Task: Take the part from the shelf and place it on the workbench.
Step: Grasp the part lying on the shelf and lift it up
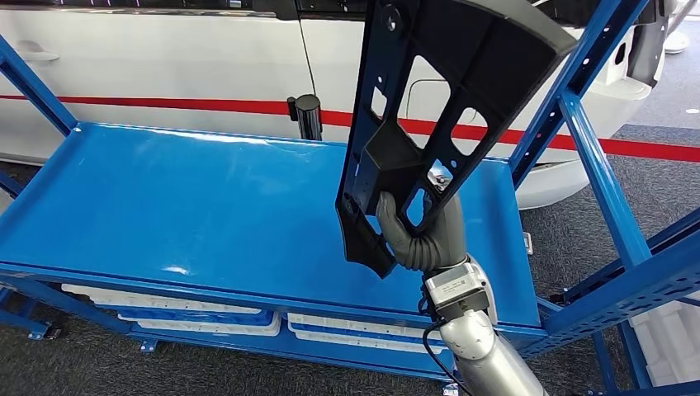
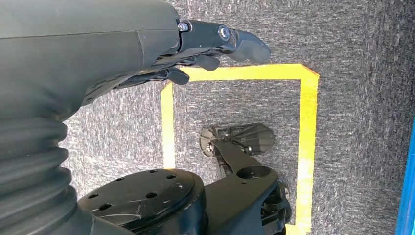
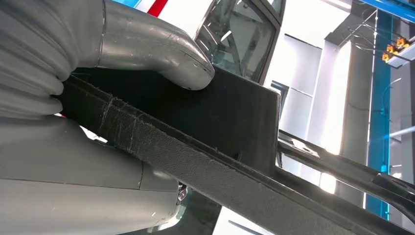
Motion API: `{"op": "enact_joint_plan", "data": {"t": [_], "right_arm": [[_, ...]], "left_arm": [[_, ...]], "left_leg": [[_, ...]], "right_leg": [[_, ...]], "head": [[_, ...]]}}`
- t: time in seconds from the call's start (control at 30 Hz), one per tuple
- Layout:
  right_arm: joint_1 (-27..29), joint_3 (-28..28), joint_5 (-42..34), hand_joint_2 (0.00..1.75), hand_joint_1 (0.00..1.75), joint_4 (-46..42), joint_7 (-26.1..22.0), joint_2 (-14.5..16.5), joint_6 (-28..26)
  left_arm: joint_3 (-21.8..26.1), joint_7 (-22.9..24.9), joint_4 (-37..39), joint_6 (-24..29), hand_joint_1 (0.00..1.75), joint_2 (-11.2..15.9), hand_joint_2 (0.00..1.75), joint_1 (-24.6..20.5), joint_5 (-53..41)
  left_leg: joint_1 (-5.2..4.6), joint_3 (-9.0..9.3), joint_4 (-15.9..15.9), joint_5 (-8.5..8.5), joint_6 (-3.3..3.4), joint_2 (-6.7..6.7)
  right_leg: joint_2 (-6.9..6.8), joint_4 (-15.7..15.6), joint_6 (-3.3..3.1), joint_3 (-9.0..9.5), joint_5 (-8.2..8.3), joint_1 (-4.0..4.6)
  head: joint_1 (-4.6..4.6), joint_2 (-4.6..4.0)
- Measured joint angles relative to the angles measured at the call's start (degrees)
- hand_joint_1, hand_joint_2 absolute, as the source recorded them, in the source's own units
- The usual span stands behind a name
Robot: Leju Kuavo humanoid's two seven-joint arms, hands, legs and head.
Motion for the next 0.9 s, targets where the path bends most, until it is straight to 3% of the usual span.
{"op": "enact_joint_plan", "data": {"t": [0.6, 0.9], "right_arm": [[0.2, -0.2, -3.0, 1.75, 1.75, 0.0, 0.4, -0.5, 0.2], [0.7, -0.6, -3.6, 1.75, 1.75, 0.0, 0.4, -0.7, 0.3]], "left_arm": [[1.1, 0.0, 0.0, -0.4, 0.0, 0.0, 1.75, 0.0, 0.7], [1.2, 0.3, 0.0, -0.3, 0.0, 0.0, 1.75, 0.0, 0.7]], "left_leg": [[0.0, 0.0, 0.0, 0.0, 0.0, 0.0], [-0.39, -0.16, 0.4, -0.41, 0.71, 0.0]], "right_leg": [[0.0, 0.0, 0.0, 0.0, 0.0, 0.0], [0.0, -0.1, 0.12, 0.05, 0.04, -0.4]], "head": [[0.0, 0.0], [-0.04, 0.0]]}}
